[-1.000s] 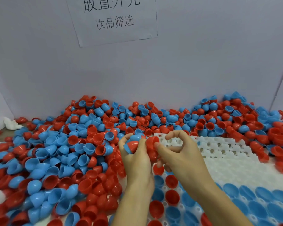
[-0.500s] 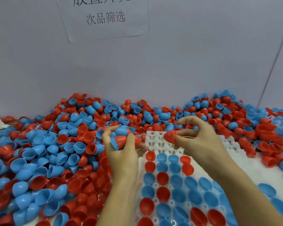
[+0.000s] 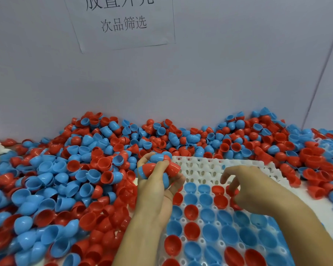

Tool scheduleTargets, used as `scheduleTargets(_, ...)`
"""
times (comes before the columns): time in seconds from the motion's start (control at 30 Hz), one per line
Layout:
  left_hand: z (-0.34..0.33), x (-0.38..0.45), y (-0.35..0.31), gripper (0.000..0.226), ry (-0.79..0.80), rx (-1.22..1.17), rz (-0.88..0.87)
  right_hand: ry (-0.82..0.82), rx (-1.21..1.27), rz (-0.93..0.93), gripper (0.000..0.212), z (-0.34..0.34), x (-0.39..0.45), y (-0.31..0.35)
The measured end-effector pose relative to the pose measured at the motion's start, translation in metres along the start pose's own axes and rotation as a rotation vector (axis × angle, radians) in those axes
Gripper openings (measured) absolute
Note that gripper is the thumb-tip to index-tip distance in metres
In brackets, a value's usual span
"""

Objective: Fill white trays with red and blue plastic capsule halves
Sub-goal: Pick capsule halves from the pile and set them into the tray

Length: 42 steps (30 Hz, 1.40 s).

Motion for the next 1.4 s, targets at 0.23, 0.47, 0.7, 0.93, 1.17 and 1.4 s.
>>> scheduleTargets(0.23,-0.004,-0.004,0.005,0.025,0.052,-0.004,0.079,-0.298,0.555,0.291,0.018,0.015,-0.013,0.057)
scheduleTargets(0.47,-0.007,-0.005,0.005,0.015,0.153,-0.059,0.081,-0.338,0.912,0.248,0.026,-0.014,-0.019,0.077)
scheduleTargets(0.7,-0.011,-0.008,0.007,0.063,0.172,-0.004,0.147,-0.408,1.093,0.128,0.015,-0.012,-0.016,0.076)
scheduleTargets(0.93,-0.001,-0.003,0.007,0.018,0.009,0.087,0.095,-0.377,1.165,-0.015,0.018,-0.008,-0.016,0.072)
scheduleTargets(1.17,-0.003,-0.002,0.008,0.01,-0.079,0.058,0.05,-0.345,1.046,0.098,0.048,-0.007,-0.017,0.074)
scheduleTargets(1.4,-0.004,-0.004,-0.002,0.018,-0.115,-0.022,-0.119,-0.069,1.224,-0.218,0.015,-0.017,-0.015,0.067)
Point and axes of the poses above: each hand's wrist, its own x-axis towards the middle knuckle, its own z-axis out of the back of the hand, y = z × x, the point moved 4 cm from there along x, towards the middle knuckle, and after that the axes turned 15 degrees about -y, right-handed, at the moved point
